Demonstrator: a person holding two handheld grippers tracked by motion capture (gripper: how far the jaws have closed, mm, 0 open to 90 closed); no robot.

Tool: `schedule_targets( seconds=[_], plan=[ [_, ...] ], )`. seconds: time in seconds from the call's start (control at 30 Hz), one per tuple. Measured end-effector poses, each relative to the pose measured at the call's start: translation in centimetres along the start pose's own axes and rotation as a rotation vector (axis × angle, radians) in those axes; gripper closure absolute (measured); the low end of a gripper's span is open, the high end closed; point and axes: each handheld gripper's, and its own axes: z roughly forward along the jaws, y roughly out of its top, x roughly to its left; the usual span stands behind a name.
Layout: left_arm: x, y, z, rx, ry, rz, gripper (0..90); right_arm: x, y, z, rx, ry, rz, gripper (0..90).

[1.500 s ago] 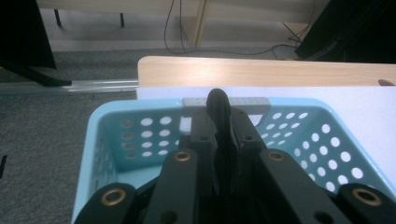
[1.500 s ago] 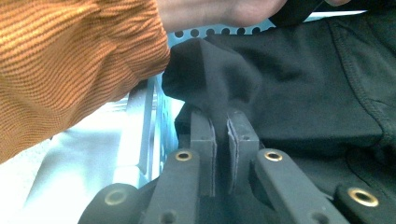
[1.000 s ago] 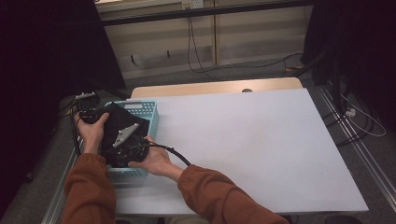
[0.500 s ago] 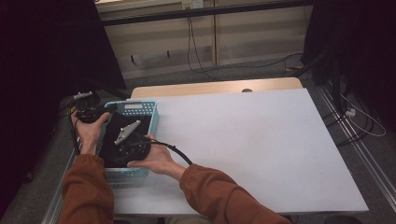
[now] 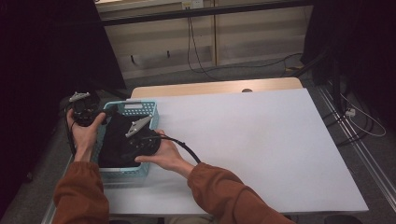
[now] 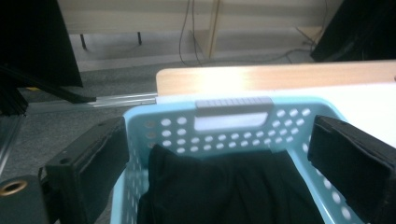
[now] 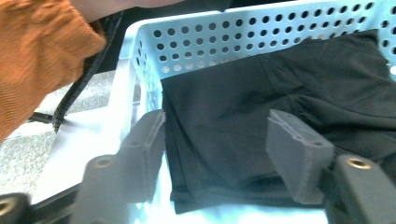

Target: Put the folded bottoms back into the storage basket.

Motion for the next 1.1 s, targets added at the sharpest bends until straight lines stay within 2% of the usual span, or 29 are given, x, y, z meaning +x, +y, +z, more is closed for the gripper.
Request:
schedule_targets(
  seconds=[0.07,0.17,0.3,0.33,0.43,0.53,0.67,0.73,0.77,0.83,0.93,1.03,1.1],
  plan=[
    [-0.4,-0.1,-0.5,-0.010,-0.005,0.018,4.7,-0.1,-0.1,-0.3,0.003,-0.009,-0.005,31.4],
    [-1.0,0.0,-1.2,-0.016,-0.024,0.021,4.6,-0.2,0.0,-1.0,-0.012,-0.029,0.004,26.5],
    [-1.8,0.0,-2.2,-0.022,-0.010,0.060,5.0,-0.4,-0.2,-1.6,-0.014,-0.054,0.005,20.2],
    [-2.0,-0.1,-2.4,-0.022,0.000,0.060,4.9,-0.4,-0.3,-1.8,-0.016,-0.055,0.008,19.0],
    [-2.2,-0.4,-2.9,-0.014,-0.005,0.064,5.0,-0.5,-0.4,-2.2,-0.022,-0.082,0.018,15.4],
    [-2.6,-0.8,-3.5,-0.016,-0.005,0.061,5.6,-0.7,-0.6,-2.4,-0.030,-0.086,0.033,12.9],
    [-2.9,-1.3,-4.2,-0.032,-0.006,0.064,5.7,-0.8,-0.7,-2.5,-0.026,-0.094,0.030,9.1],
    [-3.0,-1.6,-4.5,-0.040,-0.027,0.065,5.7,-0.9,-0.8,-2.6,-0.029,-0.088,0.036,6.2],
    [-3.1,-1.7,-4.6,-0.040,-0.038,0.063,5.7,-0.8,-0.8,-2.7,-0.032,-0.091,0.036,6.2],
    [-3.4,-2.0,-4.9,-0.036,-0.028,0.069,5.7,-0.8,-0.8,-2.9,-0.033,-0.098,0.035,6.2],
    [-4.0,-2.2,-5.6,-0.049,-0.039,0.072,5.7,-0.8,-0.8,-3.2,-0.042,-0.106,0.038,6.2],
    [-4.4,-2.4,-6.4,-0.047,-0.045,0.072,5.7,-0.7,-0.8,-3.4,-0.029,-0.143,0.031,6.2],
    [-4.8,-2.5,-6.7,-0.038,-0.042,0.079,6.1,-0.7,-0.9,-3.7,-0.046,-0.152,0.041,6.3]
  ],
)
